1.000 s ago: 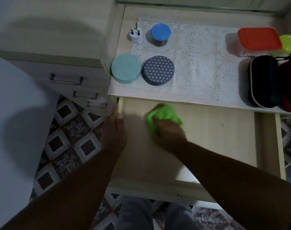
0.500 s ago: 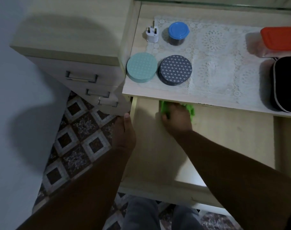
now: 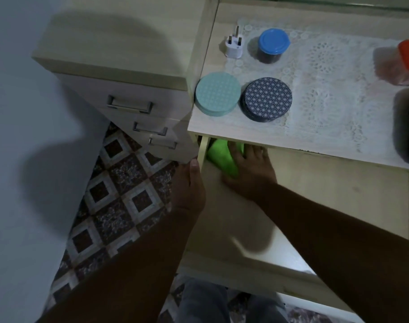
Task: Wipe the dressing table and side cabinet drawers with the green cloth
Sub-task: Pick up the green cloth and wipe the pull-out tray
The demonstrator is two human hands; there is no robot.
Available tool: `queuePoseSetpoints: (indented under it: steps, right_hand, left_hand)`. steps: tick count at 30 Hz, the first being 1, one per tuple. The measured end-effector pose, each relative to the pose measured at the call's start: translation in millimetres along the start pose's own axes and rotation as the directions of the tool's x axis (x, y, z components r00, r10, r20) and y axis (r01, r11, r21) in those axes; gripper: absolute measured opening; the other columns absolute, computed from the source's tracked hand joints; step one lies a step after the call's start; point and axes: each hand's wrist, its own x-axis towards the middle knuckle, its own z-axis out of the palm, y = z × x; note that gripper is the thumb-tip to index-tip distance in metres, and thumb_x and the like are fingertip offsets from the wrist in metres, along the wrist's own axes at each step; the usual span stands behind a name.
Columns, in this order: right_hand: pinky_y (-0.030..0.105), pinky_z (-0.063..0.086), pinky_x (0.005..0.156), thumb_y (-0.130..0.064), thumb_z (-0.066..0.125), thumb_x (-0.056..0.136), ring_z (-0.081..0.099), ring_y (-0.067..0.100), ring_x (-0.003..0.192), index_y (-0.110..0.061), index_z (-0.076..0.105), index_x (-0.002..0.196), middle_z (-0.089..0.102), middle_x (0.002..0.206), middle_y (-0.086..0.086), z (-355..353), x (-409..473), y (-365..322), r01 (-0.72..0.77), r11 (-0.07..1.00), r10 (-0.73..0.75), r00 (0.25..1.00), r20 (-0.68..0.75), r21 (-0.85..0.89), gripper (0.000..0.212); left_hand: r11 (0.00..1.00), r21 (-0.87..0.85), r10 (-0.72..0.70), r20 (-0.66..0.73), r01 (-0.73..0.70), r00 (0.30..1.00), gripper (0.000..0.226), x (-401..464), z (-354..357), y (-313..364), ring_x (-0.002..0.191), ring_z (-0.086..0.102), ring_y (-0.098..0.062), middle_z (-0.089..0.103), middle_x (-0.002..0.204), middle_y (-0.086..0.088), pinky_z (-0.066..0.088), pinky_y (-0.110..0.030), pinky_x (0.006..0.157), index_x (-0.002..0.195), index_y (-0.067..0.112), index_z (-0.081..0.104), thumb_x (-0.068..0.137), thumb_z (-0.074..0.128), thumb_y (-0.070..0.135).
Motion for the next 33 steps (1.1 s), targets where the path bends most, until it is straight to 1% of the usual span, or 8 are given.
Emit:
queuePoseSetpoints:
  steps: [7,10,15,18,21,25,28,33]
  right_hand:
    - [0.046,0.052,0.098,-0.06,0.055,0.072,0.061,0.032,0.122,-0.031,0.052,0.137,0.061,0.137,0.013,32,-108,-16,0.682,0.73,-0.682,0.723,0.111,0.047,0.071]
    - [0.044,0.052,0.097,-0.052,0.05,0.077,0.062,0.029,0.117,-0.032,0.058,0.136,0.062,0.136,0.01,35,-100,-6,0.739,0.67,-0.742,0.664,0.097,0.065,0.063]
    - [0.047,0.055,0.085,-0.037,0.049,0.081,0.059,0.045,0.102,-0.013,0.059,0.134,0.054,0.127,0.027,11,-29,-13,0.06,0.924,0.001,0.987,-0.158,0.379,0.059]
    - [0.038,0.046,0.091,-0.026,0.053,0.096,0.054,0.039,0.11,-0.008,0.051,0.134,0.049,0.126,0.02,-22,10,-51,-0.335,0.485,0.406,0.904,0.132,0.808,0.042]
    - [0.035,0.044,0.091,-0.029,0.044,0.103,0.056,0.034,0.114,-0.011,0.043,0.139,0.058,0.13,0.02,-39,30,-79,-0.441,0.282,0.36,0.872,0.333,0.852,0.04]
    - [0.037,0.051,0.082,-0.034,0.043,0.105,0.062,0.03,0.106,-0.016,0.019,0.155,0.06,0.131,0.016,-34,-40,-85,-0.432,0.498,0.153,0.897,0.414,0.752,0.059]
    - [0.035,0.047,0.1,-0.042,0.044,0.104,0.055,0.023,0.12,-0.02,-0.001,0.16,0.046,0.15,0.011,-18,-110,-92,-0.409,0.695,-0.114,0.749,0.653,0.591,0.075]
    - [0.043,0.055,0.086,-0.03,0.042,0.105,0.065,0.028,0.1,-0.018,0.026,0.152,0.064,0.121,0.012,-15,-46,-91,-0.458,0.459,0.152,0.884,0.441,0.761,0.052]
  left_hand:
    - [0.992,-0.021,-0.124,0.132,0.128,0.983,0.044,4,-10,2,0.09,0.059,-0.005,0.065,0.101,0.008,0.047,-0.021,0.085,0.12,0.007,0.067,0.102,0.039,0.036]
    - [0.987,0.102,-0.141,0.233,0.12,0.962,0.027,5,-21,2,0.085,0.059,-0.01,0.063,0.093,0.005,0.042,-0.02,0.071,0.117,0.015,0.069,0.101,0.047,0.02]
    - [0.944,-0.006,-0.314,0.294,0.33,0.903,0.039,7,-37,5,0.095,0.07,-0.02,0.076,0.093,0.004,0.053,-0.05,0.093,0.094,0.04,0.078,0.102,0.04,0.046]
    - [0.916,-0.032,-0.366,0.341,0.399,0.866,0.042,8,-41,8,0.103,0.068,-0.018,0.074,0.096,0.009,0.051,-0.049,0.099,0.087,0.044,0.074,0.106,0.036,0.045]
    - [0.915,-0.058,-0.349,0.381,0.399,0.856,0.043,11,-42,3,0.109,0.067,-0.019,0.073,0.108,0.006,0.051,-0.046,0.1,0.1,0.041,0.072,0.106,0.031,0.05]
    - [0.888,-0.094,-0.373,0.424,0.45,0.825,0.052,20,-43,6,0.106,0.069,-0.024,0.075,0.11,0.001,0.053,-0.045,0.096,0.113,0.031,0.073,0.104,0.028,0.057]
    - [0.89,-0.078,-0.374,0.441,0.45,0.816,0.049,24,-45,5,0.1,0.071,-0.021,0.076,0.104,0.003,0.054,-0.05,0.096,0.102,0.035,0.076,0.099,0.034,0.062]
    - [0.894,-0.095,-0.351,0.461,0.439,0.815,0.056,22,-48,8,0.101,0.071,-0.018,0.076,0.107,0.002,0.053,-0.05,0.097,0.112,0.032,0.075,0.096,0.035,0.067]
